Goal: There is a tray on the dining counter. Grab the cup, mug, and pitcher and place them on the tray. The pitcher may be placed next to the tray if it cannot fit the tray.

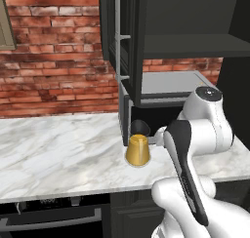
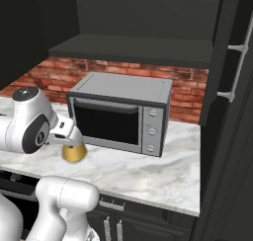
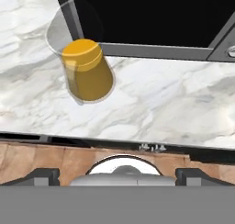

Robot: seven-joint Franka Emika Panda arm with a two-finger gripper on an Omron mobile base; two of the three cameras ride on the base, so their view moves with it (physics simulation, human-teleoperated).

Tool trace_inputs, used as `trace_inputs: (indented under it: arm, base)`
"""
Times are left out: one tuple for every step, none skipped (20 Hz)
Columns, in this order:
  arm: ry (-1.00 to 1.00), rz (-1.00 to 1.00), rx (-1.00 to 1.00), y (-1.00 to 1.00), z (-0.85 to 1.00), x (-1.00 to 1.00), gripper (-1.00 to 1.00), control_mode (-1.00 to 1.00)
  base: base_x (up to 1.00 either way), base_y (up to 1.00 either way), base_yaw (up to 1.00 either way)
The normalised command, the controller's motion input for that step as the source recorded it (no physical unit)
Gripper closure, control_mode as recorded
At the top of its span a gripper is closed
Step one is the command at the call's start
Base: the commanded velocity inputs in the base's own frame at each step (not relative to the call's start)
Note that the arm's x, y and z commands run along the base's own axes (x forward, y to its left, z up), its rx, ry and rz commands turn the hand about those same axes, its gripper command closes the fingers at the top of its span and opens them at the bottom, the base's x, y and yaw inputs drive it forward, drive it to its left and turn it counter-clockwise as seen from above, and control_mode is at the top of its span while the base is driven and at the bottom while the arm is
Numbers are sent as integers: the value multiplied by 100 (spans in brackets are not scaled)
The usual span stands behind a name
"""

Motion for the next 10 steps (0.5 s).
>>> trace_inputs:
  arm:
    - [7,0,0,41,-28,19,-100,-100]
    - [7,0,0,39,-22,23,-100,-100]
    - [4,0,0,36,-18,23,-100,-100]
    - [1,0,0,36,-14,21,-100,-100]
    - [1,0,0,36,-12,22,-100,-100]
    - [0,0,0,36,-14,26,-100,-100]
    - [0,0,0,32,-16,23,-100,-100]
    - [0,0,0,31,-16,23,-100,-100]
    - [0,0,0,30,-14,25,-100,-100]
    - [0,0,0,26,-13,25,-100,-100]
  base:
    - [0,0,0]
    - [0,0,0]
    - [0,0,0]
    - [0,0,0]
    - [0,0,0]
    - [0,0,0]
    - [0,0,0]
    - [0,0,0]
    - [0,0,0]
    - [0,0,0]
